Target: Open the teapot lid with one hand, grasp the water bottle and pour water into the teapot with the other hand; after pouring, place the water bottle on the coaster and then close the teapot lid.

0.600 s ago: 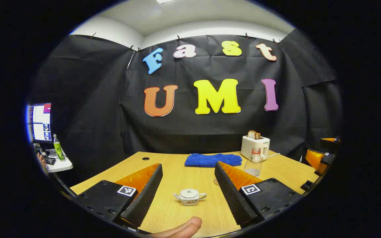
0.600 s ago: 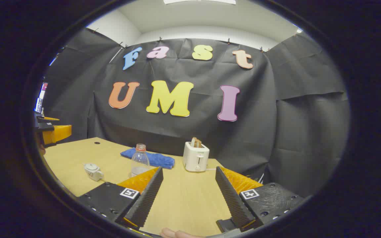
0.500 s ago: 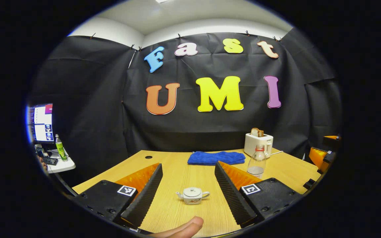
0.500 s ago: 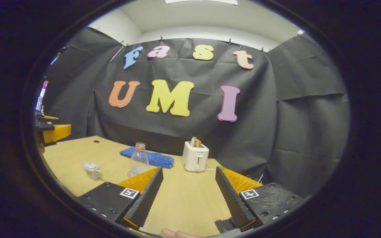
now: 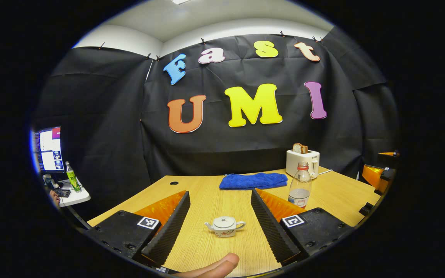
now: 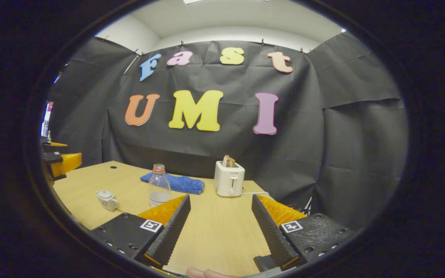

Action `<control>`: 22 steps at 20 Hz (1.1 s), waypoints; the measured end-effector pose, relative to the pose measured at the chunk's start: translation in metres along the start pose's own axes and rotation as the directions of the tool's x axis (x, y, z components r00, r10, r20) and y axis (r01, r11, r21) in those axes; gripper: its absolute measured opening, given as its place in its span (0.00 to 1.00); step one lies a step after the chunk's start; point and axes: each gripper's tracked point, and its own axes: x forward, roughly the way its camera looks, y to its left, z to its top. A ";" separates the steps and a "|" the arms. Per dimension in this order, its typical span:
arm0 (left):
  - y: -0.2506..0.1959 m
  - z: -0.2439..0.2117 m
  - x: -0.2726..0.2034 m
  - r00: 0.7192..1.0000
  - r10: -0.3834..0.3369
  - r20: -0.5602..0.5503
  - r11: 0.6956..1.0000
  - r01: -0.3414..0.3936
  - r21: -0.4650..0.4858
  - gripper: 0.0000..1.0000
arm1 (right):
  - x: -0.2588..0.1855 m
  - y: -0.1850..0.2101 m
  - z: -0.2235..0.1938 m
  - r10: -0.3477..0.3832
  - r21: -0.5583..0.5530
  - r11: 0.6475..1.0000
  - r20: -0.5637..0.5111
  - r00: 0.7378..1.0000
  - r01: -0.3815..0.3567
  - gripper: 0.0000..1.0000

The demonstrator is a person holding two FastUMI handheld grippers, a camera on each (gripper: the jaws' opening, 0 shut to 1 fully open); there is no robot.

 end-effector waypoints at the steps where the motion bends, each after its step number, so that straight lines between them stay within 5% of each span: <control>1: -0.001 0.000 -0.001 1.000 -0.001 0.000 1.000 0.001 0.004 0.99 | -0.001 0.001 -0.001 0.000 -0.007 1.000 0.003 1.000 0.000 0.95; 13: -0.009 -0.037 0.074 0.998 -0.048 0.050 0.996 0.051 -0.070 0.99 | 0.006 0.001 -0.005 -0.011 -0.040 0.999 0.008 1.000 0.012 0.98; 22: -0.006 -0.109 0.121 0.998 -0.026 -0.060 0.993 0.019 -0.117 0.99 | 0.014 0.017 -0.020 0.007 -0.077 0.997 -0.022 1.000 -0.009 0.98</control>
